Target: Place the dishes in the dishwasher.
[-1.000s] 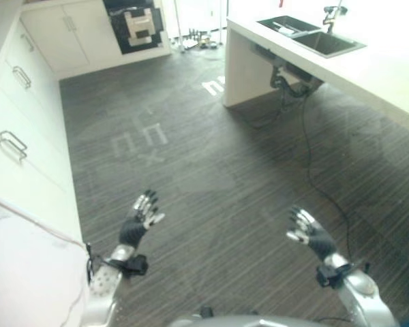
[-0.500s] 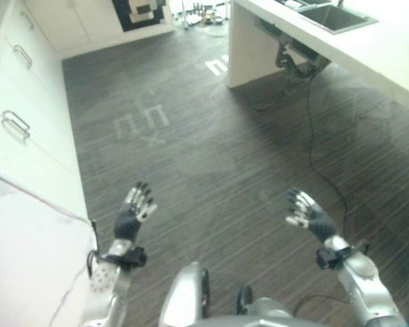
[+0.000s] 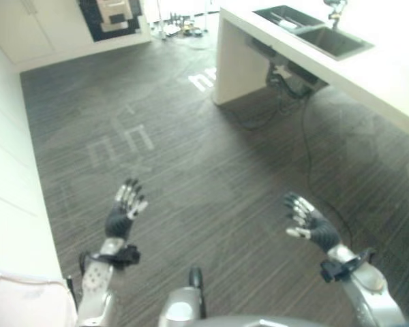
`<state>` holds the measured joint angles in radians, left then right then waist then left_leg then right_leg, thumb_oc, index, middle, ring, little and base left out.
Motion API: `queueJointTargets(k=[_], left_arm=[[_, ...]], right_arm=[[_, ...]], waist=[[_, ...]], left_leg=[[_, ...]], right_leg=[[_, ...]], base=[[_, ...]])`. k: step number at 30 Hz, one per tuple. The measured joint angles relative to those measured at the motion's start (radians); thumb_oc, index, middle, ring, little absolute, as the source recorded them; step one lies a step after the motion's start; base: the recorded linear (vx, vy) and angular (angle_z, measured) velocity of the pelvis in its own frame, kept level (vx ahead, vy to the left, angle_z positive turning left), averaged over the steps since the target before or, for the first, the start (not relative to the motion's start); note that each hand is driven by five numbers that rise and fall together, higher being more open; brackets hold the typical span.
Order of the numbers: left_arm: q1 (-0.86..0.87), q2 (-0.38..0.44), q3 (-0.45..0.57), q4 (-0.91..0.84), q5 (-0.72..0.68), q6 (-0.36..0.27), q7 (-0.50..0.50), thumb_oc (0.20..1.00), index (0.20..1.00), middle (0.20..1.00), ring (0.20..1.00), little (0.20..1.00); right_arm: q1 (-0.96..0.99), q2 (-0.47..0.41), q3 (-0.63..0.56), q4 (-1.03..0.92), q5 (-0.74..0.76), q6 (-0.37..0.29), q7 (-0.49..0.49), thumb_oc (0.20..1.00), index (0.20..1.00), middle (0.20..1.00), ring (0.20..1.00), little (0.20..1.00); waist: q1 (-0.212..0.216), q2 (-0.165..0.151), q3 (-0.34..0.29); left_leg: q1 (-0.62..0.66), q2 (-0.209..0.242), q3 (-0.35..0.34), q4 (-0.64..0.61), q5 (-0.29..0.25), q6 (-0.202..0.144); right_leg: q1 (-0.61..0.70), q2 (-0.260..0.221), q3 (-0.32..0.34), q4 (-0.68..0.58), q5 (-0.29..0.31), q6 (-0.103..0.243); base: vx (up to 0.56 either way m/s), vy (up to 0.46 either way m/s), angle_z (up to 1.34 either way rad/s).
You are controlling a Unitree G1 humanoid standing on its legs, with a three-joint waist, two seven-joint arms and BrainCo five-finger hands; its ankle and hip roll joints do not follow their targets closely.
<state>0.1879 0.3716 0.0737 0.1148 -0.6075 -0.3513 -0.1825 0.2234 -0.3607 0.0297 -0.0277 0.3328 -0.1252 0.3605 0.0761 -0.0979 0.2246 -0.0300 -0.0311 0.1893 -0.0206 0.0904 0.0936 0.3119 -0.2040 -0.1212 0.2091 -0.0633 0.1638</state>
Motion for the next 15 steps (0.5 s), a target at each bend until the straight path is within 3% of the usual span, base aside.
queueJointTargets(k=[1,2,3,4,5,6,7,8,9,10,11,12,13,15], left_arm=[[-0.007,0.000,0.001,0.001,0.000,0.006,-0.006,1.000,1.000,1.000,1.000,1.000],[-0.009,-0.001,0.005,0.003,0.000,0.015,-0.019,1.000,1.000,1.000,1.000,1.000],[-0.010,0.000,0.010,0.004,0.001,0.024,-0.025,1.000,1.000,1.000,1.000,1.000],[-0.005,0.000,0.008,0.004,0.002,0.029,-0.027,1.000,1.000,1.000,1.000,1.000],[0.003,-0.002,-0.005,0.004,0.012,0.037,-0.026,1.000,1.000,1.000,1.000,1.000],[0.007,-0.007,-0.030,0.005,0.041,0.044,-0.022,1.000,1.000,1.000,1.000,1.000],[0.005,-0.002,-0.075,-0.001,0.064,0.046,-0.026,1.000,1.000,1.000,1.000,1.000],[-0.003,-0.001,-0.077,-0.003,0.078,0.049,-0.027,1.000,1.000,1.000,1.000,1.000],[0.001,0.006,-0.068,-0.019,0.077,0.051,-0.026,1.000,1.000,1.000,1.000,1.000],[-0.014,0.019,-0.062,-0.022,0.077,0.050,-0.027,1.000,1.000,1.000,1.000,1.000],[-0.015,0.030,-0.053,-0.015,0.077,0.053,-0.027,1.000,1.000,1.000,1.000,1.000],[0.014,0.025,-0.046,0.013,0.078,0.059,-0.025,1.000,1.000,1.000,1.000,1.000],[0.035,0.022,-0.059,0.016,0.078,0.067,-0.025,1.000,1.000,1.000,1.000,1.000],[0.036,0.006,-0.076,0.014,0.079,0.067,-0.015,1.000,1.000,1.000,1.000,1.000]], right_arm=[[-0.011,0.009,-0.001,0.000,0.000,0.000,-0.012,1.000,1.000,1.000,1.000,1.000],[-0.017,0.016,-0.001,0.002,-0.001,0.000,-0.029,1.000,1.000,1.000,1.000,1.000],[-0.021,0.028,0.000,0.011,-0.009,0.001,-0.041,1.000,1.000,1.000,1.000,1.000],[-0.028,0.041,0.000,0.018,-0.010,0.002,-0.050,1.000,1.000,1.000,1.000,1.000],[-0.040,0.050,0.007,0.018,-0.010,0.001,-0.054,1.000,1.000,1.000,1.000,1.000],[-0.061,0.045,0.026,0.024,-0.012,0.001,-0.058,1.000,1.000,1.000,1.000,1.000],[-0.057,0.031,0.049,0.031,-0.017,0.001,-0.064,1.000,1.000,1.000,1.000,1.000],[-0.046,0.027,0.050,0.036,-0.016,0.002,-0.065,1.000,1.000,1.000,1.000,1.000],[-0.008,0.007,0.054,0.030,-0.008,0.003,-0.059,1.000,1.000,1.000,1.000,1.000],[0.032,-0.011,0.032,-0.007,0.005,-0.002,-0.041,1.000,1.000,1.000,1.000,1.000],[0.075,-0.014,-0.002,0.001,0.008,-0.009,-0.030,1.000,1.000,1.000,1.000,1.000],[0.088,-0.023,-0.011,0.076,0.022,-0.011,-0.025,1.000,1.000,1.000,1.000,1.000],[0.095,-0.031,-0.007,0.102,0.024,-0.012,-0.024,1.000,1.000,1.000,1.000,1.000],[0.057,-0.028,0.007,0.100,0.024,-0.014,-0.023,1.000,1.000,1.000,1.000,1.000]], waist=[[0.000,0.011,-0.006],[0.000,0.023,-0.008],[0.000,0.027,-0.010],[0.008,0.029,-0.011],[0.014,0.046,-0.010],[0.003,0.082,-0.019],[-0.015,0.117,-0.028],[-0.040,0.110,-0.031],[-0.055,0.097,-0.047],[-0.071,0.074,-0.049],[-0.094,0.039,-0.051],[-0.128,0.026,-0.052],[-0.147,0.034,-0.051],[-0.156,0.063,-0.050]], left_leg=[[0.014,-0.007,-0.017,-0.015,-0.006,0.010],[0.029,-0.011,-0.027,-0.018,-0.012,0.022],[0.049,-0.024,-0.049,-0.014,-0.032,0.042],[0.061,-0.032,-0.052,0.011,-0.067,0.054],[0.065,-0.030,-0.056,0.042,-0.122,0.093],[0.089,-0.015,-0.047,0.030,-0.140,0.100],[0.136,-0.008,-0.041,-0.008,-0.116,0.060],[0.167,-0.018,-0.048,-0.022,-0.128,0.039],[0.177,-0.030,-0.074,-0.022,-0.174,0.003],[0.165,-0.042,-0.081,-0.004,-0.199,-0.001],[0.192,-0.069,-0.103,-0.007,-0.210,0.005],[0.256,-0.074,-0.119,-0.002,-0.229,-0.005],[0.321,-0.058,-0.114,-0.005,-0.247,-0.032],[0.382,-0.014,-0.097,-0.014,-0.287,-0.097]], right_leg=[[-0.043,-0.002,0.003,0.096,0.041,0.038],[-0.124,-0.013,0.010,0.268,0.101,0.094],[-0.221,-0.012,0.044,0.458,0.133,0.125],[-0.303,0.007,0.075,0.559,0.156,0.112],[-0.397,0.021,0.083,0.670,0.196,0.091],[-0.544,0.014,0.006,0.803,0.097,0.045],[-0.622,0.023,-0.068,0.710,0.008,0.019],[-0.647,0.029,-0.095,0.631,-0.025,0.008],[-0.672,0.045,-0.137,0.430,-0.052,0.004],[-0.660,0.053,-0.198,0.118,-0.030,0.008],[-0.660,0.038,-0.215,-0.115,0.014,0.008],[-0.651,0.019,-0.221,-0.213,0.069,-0.014],[-0.657,0.007,-0.219,-0.197,0.082,-0.026],[-0.672,0.004,-0.225,-0.155,0.100,-0.011]], base=[[0.26,0.269,0.52],[0.26,0.266,0.67],[0.31,0.321,0.60],[0.27,0.265,0.28],[0.23,0.180,-0.12],[0.28,0.024,-0.21],[0.48,-0.113,0.02],[0.54,-0.167,0.18],[0.52,-0.216,0.35],[0.49,-0.211,0.49],[0.50,-0.222,0.68],[0.53,-0.270,0.65],[0.47,-0.272,0.53],[0.46,-0.303,0.37]])
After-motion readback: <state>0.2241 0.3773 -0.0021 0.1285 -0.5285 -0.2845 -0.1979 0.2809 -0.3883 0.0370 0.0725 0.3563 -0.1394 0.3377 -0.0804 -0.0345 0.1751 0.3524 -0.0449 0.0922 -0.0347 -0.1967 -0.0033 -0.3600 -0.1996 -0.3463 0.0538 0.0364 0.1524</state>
